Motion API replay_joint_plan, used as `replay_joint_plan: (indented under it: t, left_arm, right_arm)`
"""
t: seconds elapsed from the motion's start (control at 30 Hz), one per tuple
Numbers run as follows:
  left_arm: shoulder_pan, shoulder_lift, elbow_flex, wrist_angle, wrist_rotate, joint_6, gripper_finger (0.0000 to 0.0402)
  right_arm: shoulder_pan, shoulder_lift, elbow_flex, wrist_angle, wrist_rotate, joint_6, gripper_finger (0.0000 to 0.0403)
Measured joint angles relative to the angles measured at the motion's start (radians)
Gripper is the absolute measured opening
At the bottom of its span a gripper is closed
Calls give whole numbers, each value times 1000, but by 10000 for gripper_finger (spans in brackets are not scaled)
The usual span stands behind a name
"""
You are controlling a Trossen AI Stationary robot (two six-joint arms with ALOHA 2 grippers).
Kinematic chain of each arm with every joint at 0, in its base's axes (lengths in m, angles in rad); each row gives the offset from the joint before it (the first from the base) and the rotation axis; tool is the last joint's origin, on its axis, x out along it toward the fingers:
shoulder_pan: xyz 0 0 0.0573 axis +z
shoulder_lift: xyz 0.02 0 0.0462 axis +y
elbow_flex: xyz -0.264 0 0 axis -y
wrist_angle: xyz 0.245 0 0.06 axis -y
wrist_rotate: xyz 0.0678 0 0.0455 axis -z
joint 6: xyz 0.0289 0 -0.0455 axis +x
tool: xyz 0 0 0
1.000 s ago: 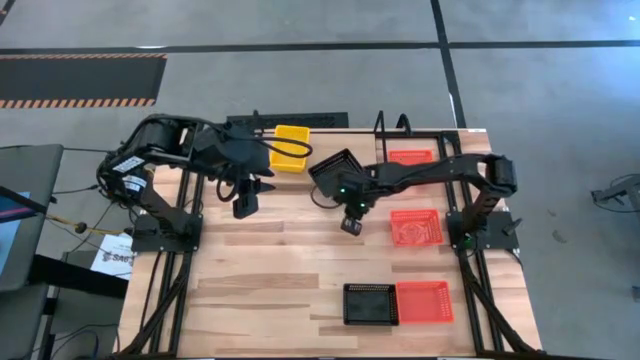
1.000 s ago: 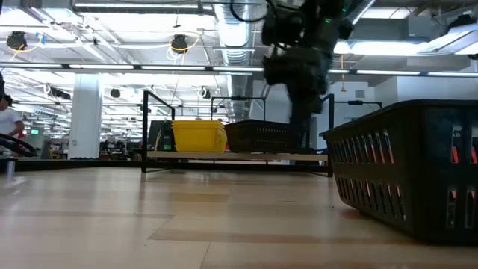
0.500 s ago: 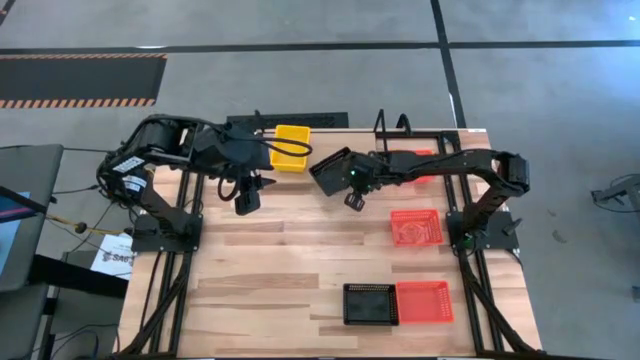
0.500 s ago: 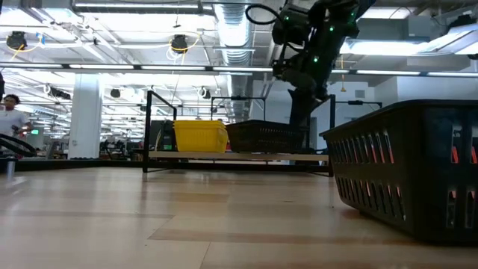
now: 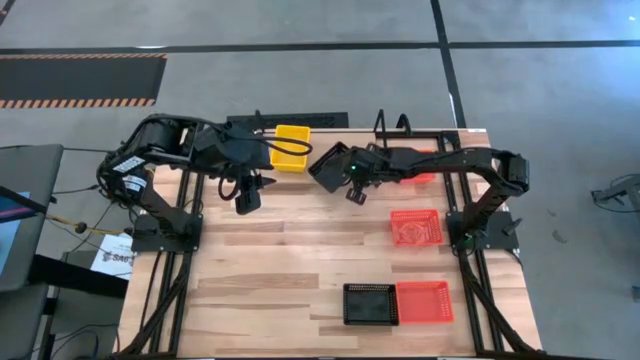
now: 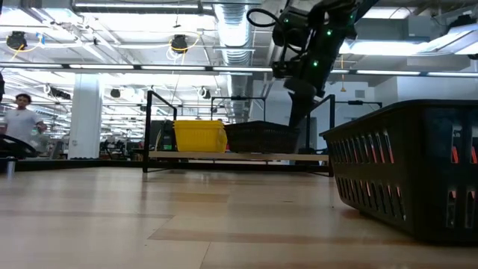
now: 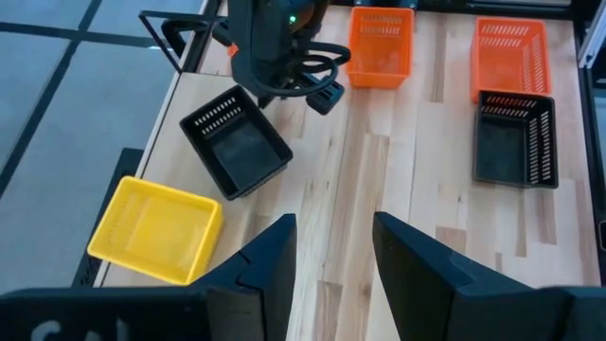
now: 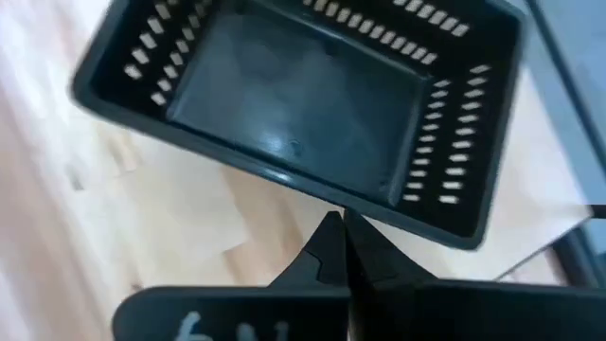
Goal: Stack baskets on shelf by color
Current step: Stack the left black bin on top of the other black bin on the shelf
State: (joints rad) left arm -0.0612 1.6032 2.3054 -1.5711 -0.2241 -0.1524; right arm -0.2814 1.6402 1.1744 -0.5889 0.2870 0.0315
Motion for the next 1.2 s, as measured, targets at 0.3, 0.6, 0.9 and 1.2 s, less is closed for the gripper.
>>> replay_joint_plan:
  t: [0.3,0.6,0.9,1.2]
  left_arm:
    - [0,0,0,0,0,0,130]
    - [0,0,0,0,0,-1,130]
    - [0,0,0,0,0,-1,130]
    - [0,0,0,0,-1,10,130]
  right_arm:
    - [-58,0,0,54,40,-85,0]
    - [-102,-2,0,86,-10,-29,0]
    - [-6,-69,0,-8,-151,-3,0]
    - [19,-24,-28,-11,-138,28,0]
